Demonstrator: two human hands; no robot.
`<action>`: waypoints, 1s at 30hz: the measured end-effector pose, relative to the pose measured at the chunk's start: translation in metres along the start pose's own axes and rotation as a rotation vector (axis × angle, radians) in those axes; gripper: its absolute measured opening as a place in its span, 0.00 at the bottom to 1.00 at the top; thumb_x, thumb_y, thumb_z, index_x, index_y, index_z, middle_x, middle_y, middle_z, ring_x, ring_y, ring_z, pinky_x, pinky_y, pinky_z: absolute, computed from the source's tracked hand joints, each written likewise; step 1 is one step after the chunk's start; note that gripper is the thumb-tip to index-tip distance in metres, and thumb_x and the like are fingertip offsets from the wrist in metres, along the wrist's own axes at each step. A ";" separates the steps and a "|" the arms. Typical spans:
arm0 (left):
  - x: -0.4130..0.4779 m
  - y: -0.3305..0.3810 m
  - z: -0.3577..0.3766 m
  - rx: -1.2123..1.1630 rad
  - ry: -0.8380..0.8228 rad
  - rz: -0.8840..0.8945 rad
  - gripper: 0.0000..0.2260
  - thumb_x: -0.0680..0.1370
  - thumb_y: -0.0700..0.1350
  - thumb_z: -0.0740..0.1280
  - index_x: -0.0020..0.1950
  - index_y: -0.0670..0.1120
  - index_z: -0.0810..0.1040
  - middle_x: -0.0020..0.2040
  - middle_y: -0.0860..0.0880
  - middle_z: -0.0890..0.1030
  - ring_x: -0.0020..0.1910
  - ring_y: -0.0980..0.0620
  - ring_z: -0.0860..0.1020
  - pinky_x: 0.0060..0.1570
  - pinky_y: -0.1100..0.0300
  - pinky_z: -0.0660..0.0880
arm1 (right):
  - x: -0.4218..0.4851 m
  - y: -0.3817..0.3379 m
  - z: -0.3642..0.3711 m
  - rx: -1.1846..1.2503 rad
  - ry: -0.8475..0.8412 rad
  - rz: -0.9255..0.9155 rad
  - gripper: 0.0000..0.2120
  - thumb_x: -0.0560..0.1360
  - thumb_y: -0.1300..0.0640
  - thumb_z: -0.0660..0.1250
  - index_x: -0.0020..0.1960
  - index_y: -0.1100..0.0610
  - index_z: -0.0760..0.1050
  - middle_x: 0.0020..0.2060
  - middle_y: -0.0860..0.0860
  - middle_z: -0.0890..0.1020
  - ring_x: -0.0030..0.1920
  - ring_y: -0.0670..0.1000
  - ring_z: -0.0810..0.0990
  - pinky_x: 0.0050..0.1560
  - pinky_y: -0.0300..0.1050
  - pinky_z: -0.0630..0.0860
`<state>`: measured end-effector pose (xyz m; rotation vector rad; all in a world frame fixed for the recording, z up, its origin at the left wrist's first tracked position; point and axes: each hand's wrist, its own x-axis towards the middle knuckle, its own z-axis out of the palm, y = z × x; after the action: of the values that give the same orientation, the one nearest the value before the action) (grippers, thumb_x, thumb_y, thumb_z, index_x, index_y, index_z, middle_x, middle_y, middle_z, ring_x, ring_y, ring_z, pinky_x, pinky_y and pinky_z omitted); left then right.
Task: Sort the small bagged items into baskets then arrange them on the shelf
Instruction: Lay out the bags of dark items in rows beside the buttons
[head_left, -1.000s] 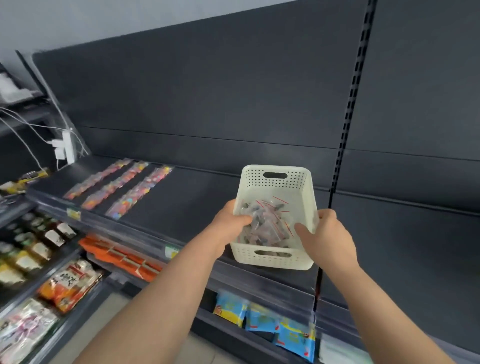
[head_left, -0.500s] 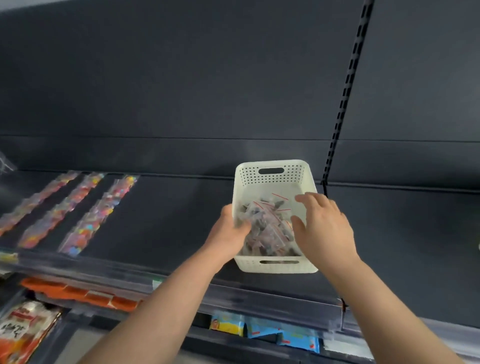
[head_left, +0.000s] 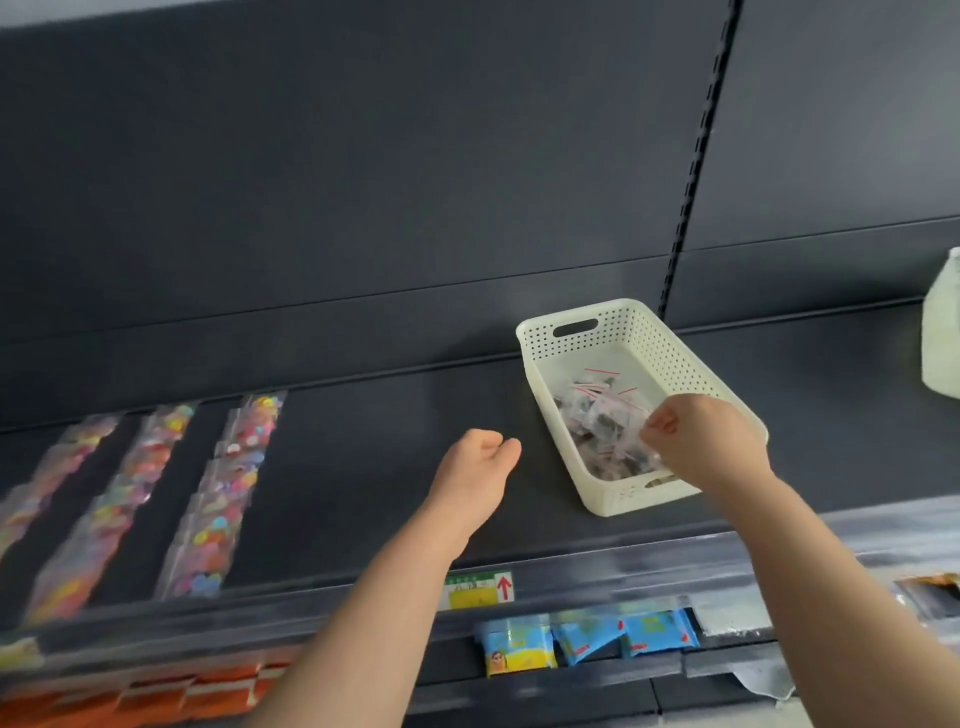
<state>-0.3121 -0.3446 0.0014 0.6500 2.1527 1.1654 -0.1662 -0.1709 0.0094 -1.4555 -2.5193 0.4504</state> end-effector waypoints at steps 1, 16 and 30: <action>0.000 -0.003 -0.004 0.001 -0.004 -0.014 0.15 0.81 0.51 0.62 0.67 0.48 0.73 0.61 0.53 0.76 0.61 0.53 0.74 0.65 0.48 0.73 | -0.002 0.000 -0.001 0.001 0.015 0.004 0.06 0.73 0.53 0.64 0.45 0.50 0.80 0.38 0.45 0.81 0.40 0.49 0.78 0.36 0.39 0.72; 0.042 0.027 -0.033 -0.048 0.036 0.036 0.14 0.80 0.47 0.65 0.65 0.49 0.77 0.60 0.53 0.79 0.58 0.55 0.77 0.60 0.55 0.76 | 0.017 -0.067 -0.044 0.375 0.085 -0.235 0.03 0.72 0.54 0.70 0.39 0.49 0.79 0.32 0.42 0.80 0.33 0.40 0.76 0.34 0.37 0.71; 0.037 -0.031 -0.098 -0.161 0.024 -0.036 0.04 0.79 0.43 0.68 0.49 0.45 0.81 0.42 0.52 0.82 0.41 0.56 0.79 0.40 0.63 0.77 | 0.007 -0.154 0.070 1.172 -0.491 -0.096 0.06 0.75 0.55 0.70 0.51 0.52 0.78 0.45 0.50 0.85 0.46 0.47 0.83 0.50 0.43 0.78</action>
<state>-0.4109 -0.3902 0.0075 0.5269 2.0553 1.3166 -0.3164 -0.2489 -0.0014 -0.7669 -1.8448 1.9905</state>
